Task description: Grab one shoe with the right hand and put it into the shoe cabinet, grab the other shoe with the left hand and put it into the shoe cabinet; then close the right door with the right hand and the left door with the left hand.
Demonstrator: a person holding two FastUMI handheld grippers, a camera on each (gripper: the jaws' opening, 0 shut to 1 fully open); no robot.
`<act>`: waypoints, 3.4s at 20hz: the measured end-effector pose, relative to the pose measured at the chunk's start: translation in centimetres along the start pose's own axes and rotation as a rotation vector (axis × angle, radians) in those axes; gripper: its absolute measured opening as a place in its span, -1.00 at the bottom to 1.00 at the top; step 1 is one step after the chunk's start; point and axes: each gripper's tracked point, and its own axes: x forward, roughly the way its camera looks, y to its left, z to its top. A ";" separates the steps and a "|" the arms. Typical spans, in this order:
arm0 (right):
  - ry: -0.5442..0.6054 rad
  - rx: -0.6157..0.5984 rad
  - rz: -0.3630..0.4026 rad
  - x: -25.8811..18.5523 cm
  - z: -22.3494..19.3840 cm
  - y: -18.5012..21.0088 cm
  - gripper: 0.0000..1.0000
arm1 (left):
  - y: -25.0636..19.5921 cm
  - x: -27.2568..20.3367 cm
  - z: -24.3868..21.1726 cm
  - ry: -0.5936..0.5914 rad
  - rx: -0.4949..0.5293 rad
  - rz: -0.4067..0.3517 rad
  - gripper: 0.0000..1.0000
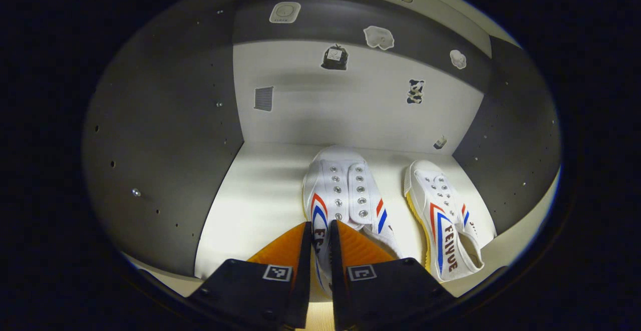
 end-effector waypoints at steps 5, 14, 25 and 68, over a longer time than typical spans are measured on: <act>-0.001 0.005 0.018 -1.6 0.3 -0.6 0.85 | -1.5 -6.2 3.0 -0.178 0.053 0.004 0.63; 0.007 -0.036 -0.072 -5.5 0.4 -8.6 0.85 | -3.8 -23.3 2.0 -0.523 0.120 0.050 0.97; 0.036 -0.093 -0.273 -2.0 -2.3 -19.8 0.85 | 1.1 -37.4 -7.4 -0.660 0.119 0.152 0.98; 0.026 -0.068 -0.006 14.1 -5.9 -1.0 0.85 | 13.9 -41.7 -10.6 -0.651 0.016 0.153 0.93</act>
